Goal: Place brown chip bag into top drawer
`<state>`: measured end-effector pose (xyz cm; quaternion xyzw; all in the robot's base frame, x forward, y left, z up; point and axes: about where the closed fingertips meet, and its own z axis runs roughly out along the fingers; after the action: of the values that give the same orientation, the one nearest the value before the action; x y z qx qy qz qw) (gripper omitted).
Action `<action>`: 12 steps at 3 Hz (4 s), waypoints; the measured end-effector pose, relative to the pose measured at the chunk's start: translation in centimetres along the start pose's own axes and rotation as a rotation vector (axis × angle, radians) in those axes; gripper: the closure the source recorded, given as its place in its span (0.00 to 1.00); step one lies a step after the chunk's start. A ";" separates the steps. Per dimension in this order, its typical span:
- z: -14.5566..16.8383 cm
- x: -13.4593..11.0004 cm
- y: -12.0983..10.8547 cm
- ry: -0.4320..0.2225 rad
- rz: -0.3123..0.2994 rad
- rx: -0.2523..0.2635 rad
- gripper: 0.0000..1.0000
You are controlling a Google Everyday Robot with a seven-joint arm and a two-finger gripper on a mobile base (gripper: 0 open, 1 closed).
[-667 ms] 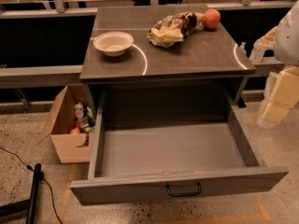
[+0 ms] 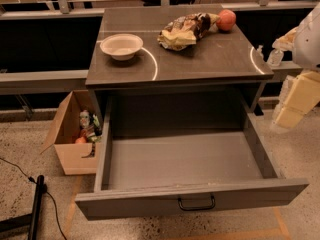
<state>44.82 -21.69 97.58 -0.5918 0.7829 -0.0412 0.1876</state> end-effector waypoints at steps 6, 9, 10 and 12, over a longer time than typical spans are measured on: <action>6.9 -9.4 -20.7 -0.458 0.168 0.420 0.00; 16.0 -11.3 -23.9 -0.615 0.428 0.389 0.00; 18.9 -12.3 -26.1 -0.678 0.534 0.388 0.00; 23.9 -14.5 -30.7 -0.780 0.772 0.365 0.00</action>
Offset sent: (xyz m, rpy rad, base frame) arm 0.1815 -0.0021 0.0316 0.3177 -0.5139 -0.1757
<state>84.25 -13.36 87.79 -0.1928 0.7952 0.1168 0.5628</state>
